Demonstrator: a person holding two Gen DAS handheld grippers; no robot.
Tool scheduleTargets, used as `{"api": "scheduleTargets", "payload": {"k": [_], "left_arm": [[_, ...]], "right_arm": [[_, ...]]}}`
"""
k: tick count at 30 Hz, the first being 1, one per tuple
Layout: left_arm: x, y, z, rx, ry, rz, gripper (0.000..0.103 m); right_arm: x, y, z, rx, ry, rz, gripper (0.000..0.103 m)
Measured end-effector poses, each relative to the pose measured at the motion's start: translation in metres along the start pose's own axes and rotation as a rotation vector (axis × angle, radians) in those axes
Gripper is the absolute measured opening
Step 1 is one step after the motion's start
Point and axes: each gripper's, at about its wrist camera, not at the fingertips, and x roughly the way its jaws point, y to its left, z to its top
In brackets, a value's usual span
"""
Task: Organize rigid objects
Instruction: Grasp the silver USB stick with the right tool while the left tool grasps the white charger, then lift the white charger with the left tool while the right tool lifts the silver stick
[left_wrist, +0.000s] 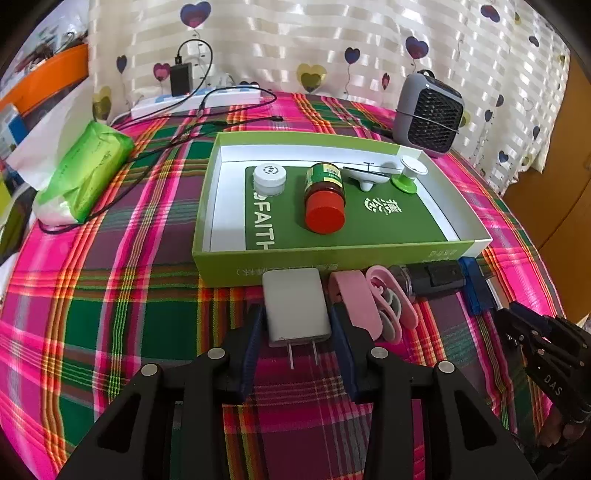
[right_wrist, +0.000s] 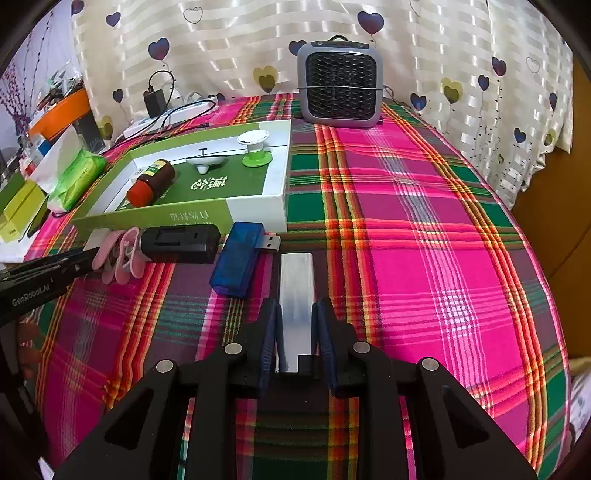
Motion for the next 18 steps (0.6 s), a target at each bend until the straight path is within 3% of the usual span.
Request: {"api": "scheduleTargets", "payload": {"k": [12, 18], "left_arm": [[0.0038, -0.0084, 0.0006, 0.059, -0.007, 0.063, 0.036], [0.0033, -0.0068, -0.0006, 0.059, -0.013, 0.055, 0.036]], "right_arm": [[0.0006, -0.0014, 0.0003, -0.002, 0.000, 0.001, 0.024], [0.0014, 0.0003, 0.0005, -0.014, 0.001, -0.002, 0.026]]}}
